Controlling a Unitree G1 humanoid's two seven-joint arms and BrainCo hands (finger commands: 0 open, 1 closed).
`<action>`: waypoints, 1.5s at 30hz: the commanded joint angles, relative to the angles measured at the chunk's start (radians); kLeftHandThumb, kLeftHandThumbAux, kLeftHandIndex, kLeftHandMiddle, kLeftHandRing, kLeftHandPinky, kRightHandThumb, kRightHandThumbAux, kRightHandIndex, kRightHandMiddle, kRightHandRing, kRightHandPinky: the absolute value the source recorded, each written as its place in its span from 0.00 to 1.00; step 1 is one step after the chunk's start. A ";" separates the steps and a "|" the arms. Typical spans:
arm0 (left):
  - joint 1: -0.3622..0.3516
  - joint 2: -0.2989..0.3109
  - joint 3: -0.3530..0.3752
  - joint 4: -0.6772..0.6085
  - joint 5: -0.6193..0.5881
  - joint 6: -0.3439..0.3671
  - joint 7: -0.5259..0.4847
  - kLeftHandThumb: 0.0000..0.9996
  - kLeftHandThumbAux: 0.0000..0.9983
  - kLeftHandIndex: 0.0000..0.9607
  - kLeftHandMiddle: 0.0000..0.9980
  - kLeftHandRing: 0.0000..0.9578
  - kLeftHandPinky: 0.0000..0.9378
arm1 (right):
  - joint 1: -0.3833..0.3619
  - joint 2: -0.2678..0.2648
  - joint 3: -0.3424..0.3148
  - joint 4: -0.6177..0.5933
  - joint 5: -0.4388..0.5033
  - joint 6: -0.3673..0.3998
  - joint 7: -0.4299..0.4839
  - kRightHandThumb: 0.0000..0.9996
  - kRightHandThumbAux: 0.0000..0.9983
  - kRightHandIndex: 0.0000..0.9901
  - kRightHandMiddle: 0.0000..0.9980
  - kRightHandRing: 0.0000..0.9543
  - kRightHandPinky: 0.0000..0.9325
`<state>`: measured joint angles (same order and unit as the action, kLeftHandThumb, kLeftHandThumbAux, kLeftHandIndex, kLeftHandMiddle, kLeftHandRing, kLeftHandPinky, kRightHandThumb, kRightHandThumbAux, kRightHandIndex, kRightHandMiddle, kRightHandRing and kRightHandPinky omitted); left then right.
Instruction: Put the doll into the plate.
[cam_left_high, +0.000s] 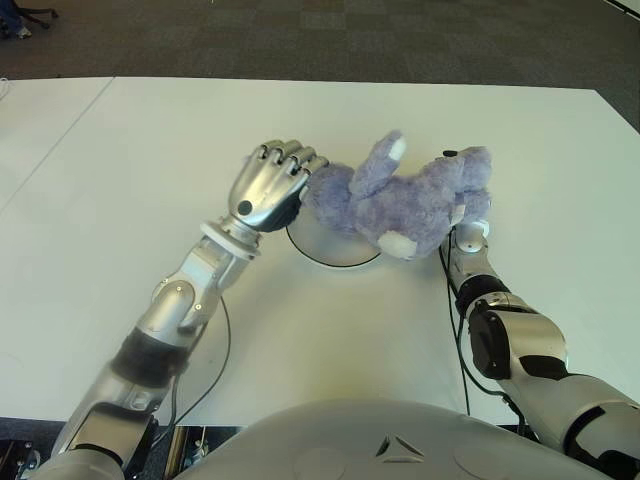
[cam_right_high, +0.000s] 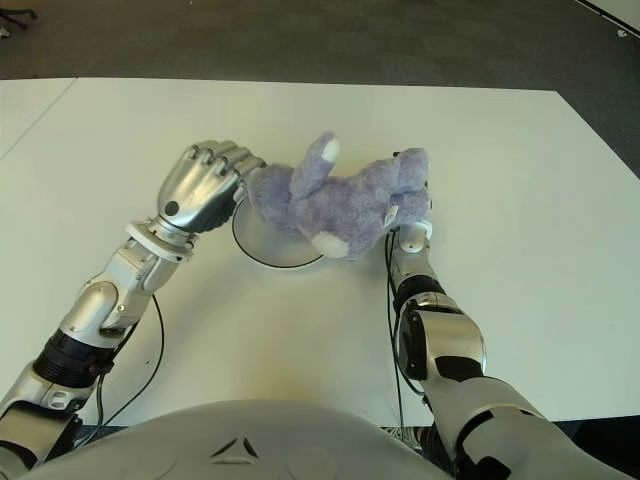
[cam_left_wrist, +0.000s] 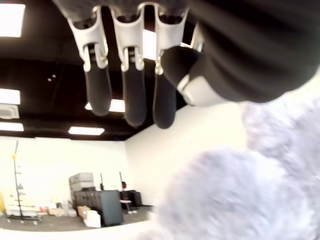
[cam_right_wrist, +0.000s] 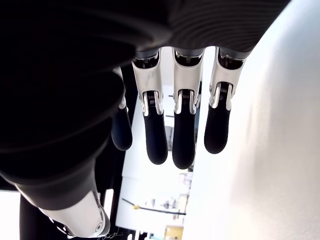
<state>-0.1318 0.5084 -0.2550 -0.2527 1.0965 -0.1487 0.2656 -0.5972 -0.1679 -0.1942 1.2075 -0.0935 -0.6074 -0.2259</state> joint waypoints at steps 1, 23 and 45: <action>0.050 -0.012 0.059 -0.051 -0.032 0.010 0.044 0.85 0.67 0.42 0.54 0.84 0.88 | 0.227 0.099 0.011 0.143 -0.008 0.095 0.004 0.25 0.81 0.28 0.35 0.38 0.38; -0.027 -0.070 0.054 0.122 -0.154 -0.199 0.306 0.69 0.70 0.44 0.69 0.76 0.79 | 0.222 0.094 0.010 0.145 -0.008 0.110 0.008 0.28 0.81 0.27 0.34 0.38 0.38; -0.442 0.011 0.111 1.041 -0.271 -0.461 0.712 0.05 0.60 0.14 0.18 0.29 0.37 | 0.222 0.097 0.011 0.144 -0.010 0.101 0.003 0.26 0.81 0.28 0.35 0.38 0.39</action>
<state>-0.4462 0.4688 -0.1540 0.3721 0.8413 -0.5836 0.8549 -0.6015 -0.1673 -0.1948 1.2051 -0.0936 -0.6083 -0.2266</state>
